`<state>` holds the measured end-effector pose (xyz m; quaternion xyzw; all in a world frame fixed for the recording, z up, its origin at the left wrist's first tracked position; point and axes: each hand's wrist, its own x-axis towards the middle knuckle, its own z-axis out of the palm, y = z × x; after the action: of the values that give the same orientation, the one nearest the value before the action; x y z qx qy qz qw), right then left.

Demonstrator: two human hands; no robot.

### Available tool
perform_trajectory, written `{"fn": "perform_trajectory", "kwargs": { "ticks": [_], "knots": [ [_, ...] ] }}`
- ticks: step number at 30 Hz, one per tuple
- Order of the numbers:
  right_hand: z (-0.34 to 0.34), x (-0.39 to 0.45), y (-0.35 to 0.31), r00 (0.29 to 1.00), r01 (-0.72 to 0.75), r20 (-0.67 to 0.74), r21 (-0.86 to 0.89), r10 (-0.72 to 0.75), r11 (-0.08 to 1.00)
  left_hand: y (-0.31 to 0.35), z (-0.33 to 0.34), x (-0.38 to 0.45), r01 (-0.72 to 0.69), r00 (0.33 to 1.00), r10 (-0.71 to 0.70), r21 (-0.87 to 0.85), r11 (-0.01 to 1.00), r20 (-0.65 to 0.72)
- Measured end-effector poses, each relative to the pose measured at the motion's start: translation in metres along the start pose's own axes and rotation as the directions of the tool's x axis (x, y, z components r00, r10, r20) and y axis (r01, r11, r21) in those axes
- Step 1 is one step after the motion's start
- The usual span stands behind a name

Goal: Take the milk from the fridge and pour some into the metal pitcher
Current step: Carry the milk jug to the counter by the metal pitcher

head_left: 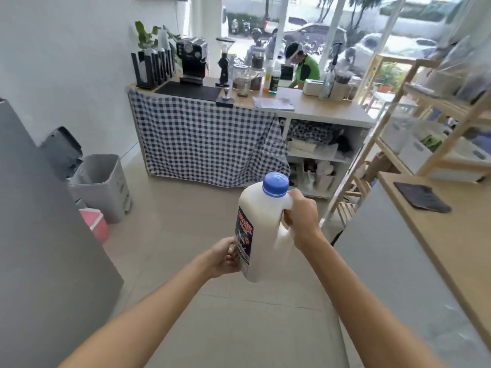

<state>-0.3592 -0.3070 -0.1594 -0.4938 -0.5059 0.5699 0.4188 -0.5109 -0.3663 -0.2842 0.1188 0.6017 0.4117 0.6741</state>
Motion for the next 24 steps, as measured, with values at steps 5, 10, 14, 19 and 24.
{"fn": "perform_trajectory", "kwargs": {
  "ticks": [5,10,14,19,24],
  "knots": [
    [-0.114,0.003,-0.002,0.977,0.034,-0.208,-0.070,-0.048,0.997,-0.010,0.114,0.024,0.020,0.996,-0.030,0.105,0.994,0.089],
    [-0.220,-0.010,0.000,0.921,0.043,-0.383,-0.076,-0.069,0.996,-0.031,0.222,0.042,0.023,0.974,-0.077,0.241,0.970,0.214],
    [-0.289,-0.032,-0.002,0.843,0.035,-0.535,-0.031,-0.046,0.999,-0.050,0.294,0.053,0.028,0.938,-0.150,0.365,0.931,0.313],
    [-0.361,-0.066,0.001,0.715,0.061,-0.699,0.062,0.000,0.996,-0.073,0.374,0.051,0.018,0.868,-0.265,0.507,0.862,0.419],
    [-0.416,-0.104,0.004,0.580,0.089,-0.814,0.105,0.034,0.991,-0.101,0.444,0.043,-0.015,0.795,-0.380,0.642,0.767,0.473]
  ]
}}
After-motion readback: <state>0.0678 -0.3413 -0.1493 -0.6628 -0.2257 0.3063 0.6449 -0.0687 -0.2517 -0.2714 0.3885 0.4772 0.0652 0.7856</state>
